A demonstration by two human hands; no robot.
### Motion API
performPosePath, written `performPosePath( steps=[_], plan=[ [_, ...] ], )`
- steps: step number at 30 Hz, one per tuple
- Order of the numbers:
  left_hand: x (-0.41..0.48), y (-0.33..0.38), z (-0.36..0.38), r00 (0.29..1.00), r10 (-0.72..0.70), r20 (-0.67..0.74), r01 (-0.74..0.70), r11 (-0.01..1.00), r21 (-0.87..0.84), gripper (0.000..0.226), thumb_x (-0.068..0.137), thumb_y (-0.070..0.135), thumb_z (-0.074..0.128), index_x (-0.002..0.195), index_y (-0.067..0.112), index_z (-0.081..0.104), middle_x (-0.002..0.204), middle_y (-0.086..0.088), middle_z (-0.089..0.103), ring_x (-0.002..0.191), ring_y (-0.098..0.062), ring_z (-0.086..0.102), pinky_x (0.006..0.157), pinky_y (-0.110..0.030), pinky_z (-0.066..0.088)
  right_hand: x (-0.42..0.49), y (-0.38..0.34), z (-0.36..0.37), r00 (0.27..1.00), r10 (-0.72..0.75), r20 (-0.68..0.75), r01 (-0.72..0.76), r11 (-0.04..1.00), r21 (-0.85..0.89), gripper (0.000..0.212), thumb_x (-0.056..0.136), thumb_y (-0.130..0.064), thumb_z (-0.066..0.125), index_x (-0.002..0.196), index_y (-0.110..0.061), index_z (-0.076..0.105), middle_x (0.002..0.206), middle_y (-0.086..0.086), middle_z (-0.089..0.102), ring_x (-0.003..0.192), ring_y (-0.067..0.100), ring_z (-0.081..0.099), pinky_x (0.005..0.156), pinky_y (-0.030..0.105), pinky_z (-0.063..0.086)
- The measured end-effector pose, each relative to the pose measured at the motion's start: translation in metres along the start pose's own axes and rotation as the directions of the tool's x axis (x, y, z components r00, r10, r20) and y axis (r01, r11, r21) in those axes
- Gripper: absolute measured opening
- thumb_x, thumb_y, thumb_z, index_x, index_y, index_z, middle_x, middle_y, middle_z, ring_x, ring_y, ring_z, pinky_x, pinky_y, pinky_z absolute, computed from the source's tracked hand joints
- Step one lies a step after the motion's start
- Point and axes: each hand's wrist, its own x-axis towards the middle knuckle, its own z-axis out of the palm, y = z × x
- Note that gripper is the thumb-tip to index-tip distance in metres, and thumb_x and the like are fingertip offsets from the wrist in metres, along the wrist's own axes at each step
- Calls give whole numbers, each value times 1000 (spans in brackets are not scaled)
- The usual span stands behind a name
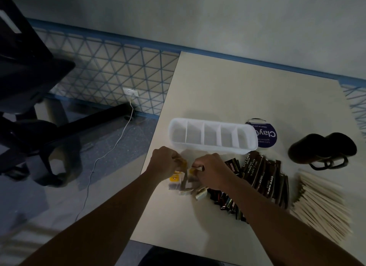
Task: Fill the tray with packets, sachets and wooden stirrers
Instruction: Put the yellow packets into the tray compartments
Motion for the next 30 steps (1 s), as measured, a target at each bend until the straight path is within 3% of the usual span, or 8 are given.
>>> performPosePath(
  steps=[3,9,12,17,20,23,26,30],
  plan=[
    [-1,4,-11,1000,15,-3,-15,1000,-5,19,85,23,72,101,13,77,98,-5,75,89,-22,67,78,-23,47,2,-3,-9,998,-27,-59,30,998,54,11,86,-19,71,94,-15,78,87,1,74,78,19,64,74,33,55],
    [3,19,-47,996,89,9,-89,996,17,19,81,26,77,98,18,78,90,-2,75,81,-10,66,65,-12,41,11,-15,-49,985,-70,-158,82,994,72,12,86,-20,73,93,-13,78,86,-2,76,71,7,64,68,12,39],
    [10,28,-65,992,127,-22,-127,992,8,20,81,26,77,100,19,77,81,6,71,65,5,56,55,-1,35,20,-18,-65,975,-49,-216,68,994,81,14,86,-24,73,96,-16,78,89,-5,75,81,11,64,81,23,44],
    [26,41,-82,976,153,-155,-155,988,2,22,82,25,76,102,18,77,93,2,75,77,-2,60,57,0,34,38,-20,-81,947,-37,-320,63,995,72,13,87,-24,73,95,-15,78,90,-4,76,80,14,66,85,26,47],
    [36,47,-83,967,145,-211,-148,989,2,20,84,26,74,101,18,77,92,1,76,79,-5,62,64,-9,38,52,-18,-81,940,-14,-340,37,997,64,11,87,-27,71,90,-19,78,86,-6,76,74,14,64,81,29,50],
    [47,49,-77,968,110,-228,-114,994,-4,17,85,26,72,100,19,77,91,0,76,81,-8,64,73,-18,46,63,-15,-77,945,42,-324,-30,999,43,11,88,-31,68,92,-26,76,91,-8,75,85,19,65,84,35,51],
    [55,50,-71,971,80,-224,-70,996,54,18,86,24,70,102,20,76,94,0,75,85,-12,67,70,-18,43,70,-14,-74,951,101,-291,-101,995,14,15,88,-28,66,99,-30,75,98,-7,74,100,20,60,83,37,53],
    [65,45,-55,978,20,-206,9,990,140,18,86,21,67,102,23,75,99,-3,74,90,-20,68,73,-26,51,79,-13,-68,954,140,-264,-156,987,-43,22,85,-22,64,102,-32,73,99,-2,73,97,24,63,76,34,54]
  ],
)
